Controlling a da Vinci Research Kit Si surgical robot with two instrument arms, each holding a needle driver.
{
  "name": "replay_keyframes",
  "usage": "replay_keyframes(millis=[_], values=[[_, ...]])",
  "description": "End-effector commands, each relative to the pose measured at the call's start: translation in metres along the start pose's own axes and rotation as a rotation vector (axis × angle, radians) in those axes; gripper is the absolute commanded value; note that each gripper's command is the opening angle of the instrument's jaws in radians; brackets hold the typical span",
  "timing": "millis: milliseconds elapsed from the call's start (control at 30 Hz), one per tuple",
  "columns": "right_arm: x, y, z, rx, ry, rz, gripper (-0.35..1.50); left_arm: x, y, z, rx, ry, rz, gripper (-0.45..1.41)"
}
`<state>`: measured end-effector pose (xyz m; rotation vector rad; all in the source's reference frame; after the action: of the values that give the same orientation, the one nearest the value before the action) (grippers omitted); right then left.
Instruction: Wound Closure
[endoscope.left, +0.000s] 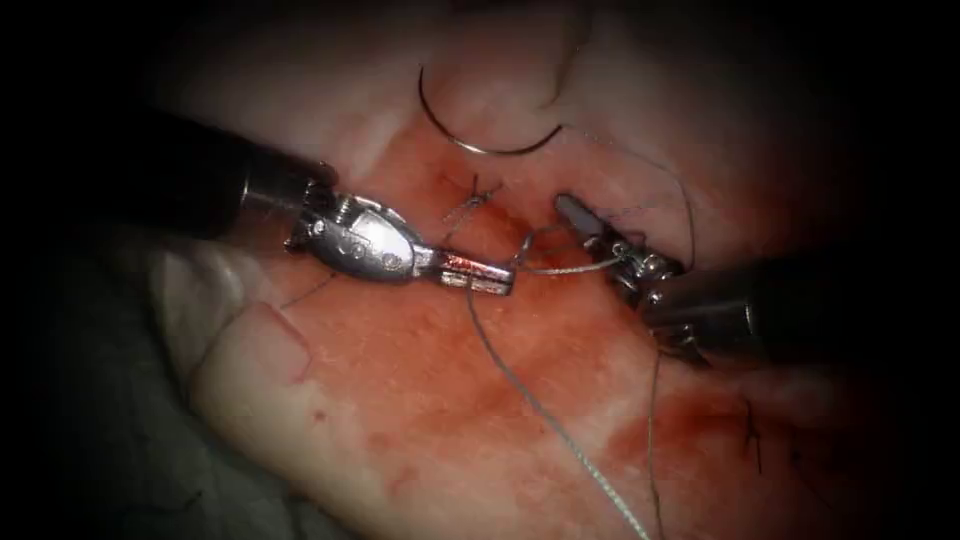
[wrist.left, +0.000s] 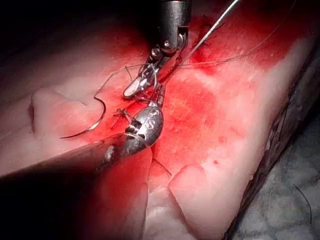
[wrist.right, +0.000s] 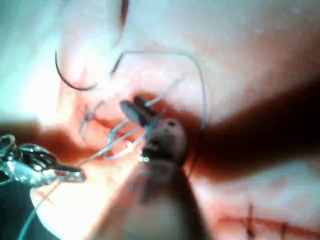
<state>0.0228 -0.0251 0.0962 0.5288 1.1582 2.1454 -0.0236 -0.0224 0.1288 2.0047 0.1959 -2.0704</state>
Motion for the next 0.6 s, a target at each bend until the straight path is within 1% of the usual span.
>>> replay_keyframes(millis=[33,67,200,267,400,600], values=[[-0.0006,0.0001,-0.0006,-0.031,-0.006,-0.044,-0.35,-0.0005,0.0002,0.0005,-0.001,0.0,-0.007,-0.45],[-0.0002,-0.0007,-0.0014,-0.048,-0.002,-0.085,-0.35,-0.0006,0.0001,0.0004,0.003,-0.003,-0.007,-0.45],[0.0001,-0.0031,-0.003,-0.032,-0.006,-0.128,-0.35,-0.0007,-0.0001,0.0002,0.004,-0.007,-0.014,-0.45],[-0.0002,-0.0041,-0.0037,-0.032,-0.006,-0.15,-0.35,-0.0007,-0.0002,0.0002,0.005,-0.006,-0.02,-0.45],[-0.0011,-0.005,-0.0044,-0.032,-0.02,-0.203,-0.35,-0.0007,-0.0002,0.0001,0.006,-0.008,-0.026,-0.45],[-0.001,-0.0073,-0.0048,-0.025,-0.015,-0.443,-0.35,-0.0008,-0.0005,-0.0007,0.026,-0.027,-0.087,-0.45]])
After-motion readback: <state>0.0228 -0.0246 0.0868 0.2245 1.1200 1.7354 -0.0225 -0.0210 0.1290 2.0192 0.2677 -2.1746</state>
